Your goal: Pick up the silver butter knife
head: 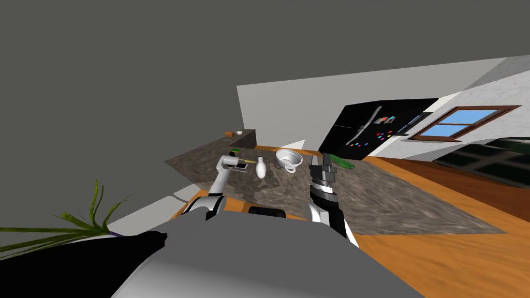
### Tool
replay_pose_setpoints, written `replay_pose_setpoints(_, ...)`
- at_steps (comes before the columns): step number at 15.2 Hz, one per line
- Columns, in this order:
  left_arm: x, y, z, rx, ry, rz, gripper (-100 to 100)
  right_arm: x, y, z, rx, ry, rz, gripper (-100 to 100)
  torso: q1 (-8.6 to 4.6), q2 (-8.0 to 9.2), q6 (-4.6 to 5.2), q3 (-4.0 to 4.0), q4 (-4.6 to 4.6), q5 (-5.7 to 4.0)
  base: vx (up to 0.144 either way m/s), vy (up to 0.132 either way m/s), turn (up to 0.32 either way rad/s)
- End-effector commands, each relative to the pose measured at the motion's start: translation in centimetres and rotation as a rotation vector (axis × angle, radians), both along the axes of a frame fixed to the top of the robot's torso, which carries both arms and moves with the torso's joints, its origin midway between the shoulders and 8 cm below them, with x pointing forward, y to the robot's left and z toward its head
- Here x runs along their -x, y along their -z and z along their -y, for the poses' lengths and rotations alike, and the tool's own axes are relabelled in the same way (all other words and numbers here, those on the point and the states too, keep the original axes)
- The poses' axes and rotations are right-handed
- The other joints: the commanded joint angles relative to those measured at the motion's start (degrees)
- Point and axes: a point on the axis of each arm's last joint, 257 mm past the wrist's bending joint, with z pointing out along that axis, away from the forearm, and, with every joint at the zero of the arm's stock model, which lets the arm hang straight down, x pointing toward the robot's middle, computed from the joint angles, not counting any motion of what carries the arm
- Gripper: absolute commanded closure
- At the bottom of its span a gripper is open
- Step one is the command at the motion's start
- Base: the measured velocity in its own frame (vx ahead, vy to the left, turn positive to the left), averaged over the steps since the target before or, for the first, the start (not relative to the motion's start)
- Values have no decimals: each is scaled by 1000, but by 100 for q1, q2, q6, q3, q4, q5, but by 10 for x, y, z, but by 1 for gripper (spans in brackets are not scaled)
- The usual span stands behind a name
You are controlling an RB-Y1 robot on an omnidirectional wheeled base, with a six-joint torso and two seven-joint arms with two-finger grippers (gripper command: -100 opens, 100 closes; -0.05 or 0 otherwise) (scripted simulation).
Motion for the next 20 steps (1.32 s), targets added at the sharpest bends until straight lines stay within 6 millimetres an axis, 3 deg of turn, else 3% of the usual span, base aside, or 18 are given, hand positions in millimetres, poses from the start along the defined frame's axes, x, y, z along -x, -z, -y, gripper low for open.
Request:
replay_pose_setpoints(1, 8, 8, -3, 6, -12, -64, -100, 0, 0, 0, 0, 0, 0, 0, 0, 0, 0, 0, 0, 0, 19, -12, -105)
replay_pose_setpoints(20, 79, 44, 8, 79, -86, -466, -100, 0, 0, 0, 0, 0, 0, 0, 8, 3, 0, 2, 1, 2, 13, 0, -54)
